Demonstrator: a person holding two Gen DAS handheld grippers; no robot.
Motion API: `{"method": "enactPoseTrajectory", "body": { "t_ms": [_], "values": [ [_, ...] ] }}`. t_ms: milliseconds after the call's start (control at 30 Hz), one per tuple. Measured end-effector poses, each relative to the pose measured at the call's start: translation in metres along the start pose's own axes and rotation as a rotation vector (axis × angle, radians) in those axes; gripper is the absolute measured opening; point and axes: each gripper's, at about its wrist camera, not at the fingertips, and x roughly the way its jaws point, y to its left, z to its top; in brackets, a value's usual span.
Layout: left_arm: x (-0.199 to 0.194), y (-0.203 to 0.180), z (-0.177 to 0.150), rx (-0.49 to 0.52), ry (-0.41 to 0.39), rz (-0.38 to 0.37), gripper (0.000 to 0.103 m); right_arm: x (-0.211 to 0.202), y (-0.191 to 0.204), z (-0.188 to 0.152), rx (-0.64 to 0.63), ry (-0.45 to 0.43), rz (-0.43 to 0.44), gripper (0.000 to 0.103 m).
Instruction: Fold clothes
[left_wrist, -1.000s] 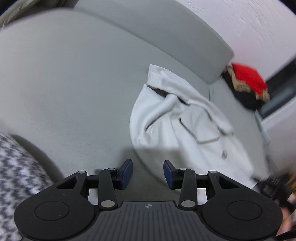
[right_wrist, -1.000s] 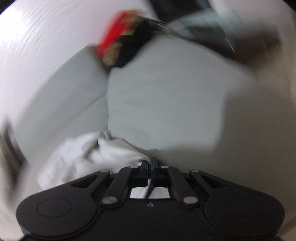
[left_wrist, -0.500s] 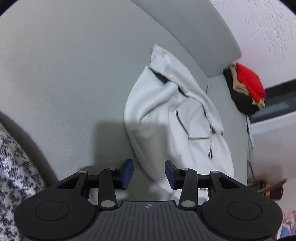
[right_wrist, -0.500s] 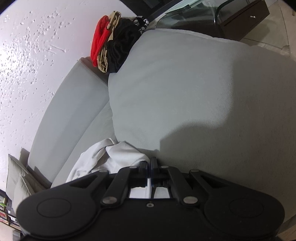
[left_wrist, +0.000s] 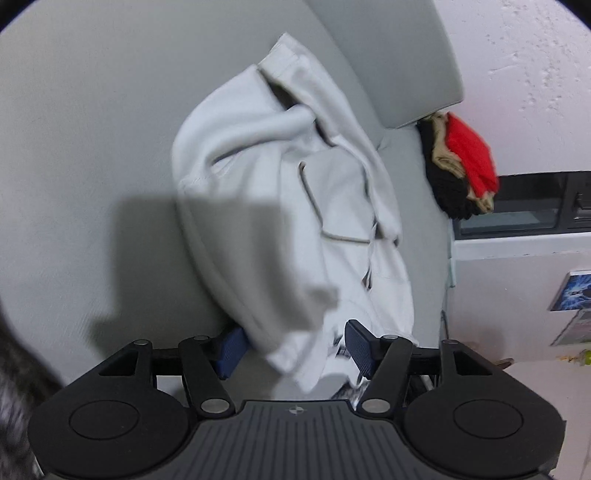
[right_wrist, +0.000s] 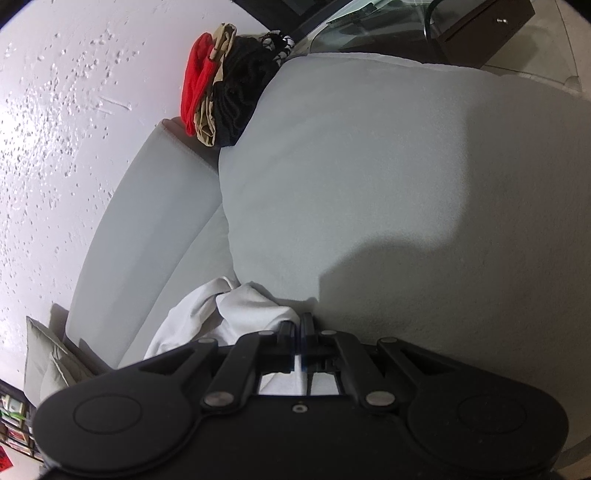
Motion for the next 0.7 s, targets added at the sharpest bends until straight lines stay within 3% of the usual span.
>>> {"method": "enactPoseTrajectory", "body": {
  "t_ms": [67,200,300,433,467,533,567,667,700],
  "values": [
    [-0.006,0.002,0.003,0.032,-0.066,0.012,0.046,0.000,0.001,0.000,-0.002,0.002,0.000,0.002],
    [-0.029,0.008,0.002,0.055,-0.181,0.060,0.044,-0.003,-0.002,-0.001,-0.004,0.004,0.015,0.002],
    [-0.037,0.016,0.007,0.038,-0.222,0.063,0.034,-0.004,-0.005,-0.002,0.008,-0.002,0.031,0.002],
    [-0.030,0.014,0.008,0.072,-0.205,0.075,0.032,-0.005,-0.006,-0.003,0.008,-0.001,0.046,0.002],
    [-0.027,0.011,0.008,0.095,-0.192,0.083,0.035,-0.006,-0.005,-0.003,-0.001,0.002,0.046,0.003],
    [-0.021,0.008,0.012,0.126,-0.168,0.089,0.051,-0.007,-0.003,-0.004,-0.031,0.012,0.044,0.004],
    [-0.017,0.005,0.015,0.136,-0.158,0.085,0.053,-0.008,-0.002,-0.004,-0.046,0.016,0.043,0.004],
    [-0.005,-0.003,0.023,0.179,-0.146,0.102,0.045,-0.006,0.005,-0.004,-0.101,0.023,0.023,0.009],
    [0.000,-0.006,0.026,0.192,-0.147,0.110,0.035,-0.006,0.009,-0.004,-0.124,0.025,0.016,0.011]
  ]
}}
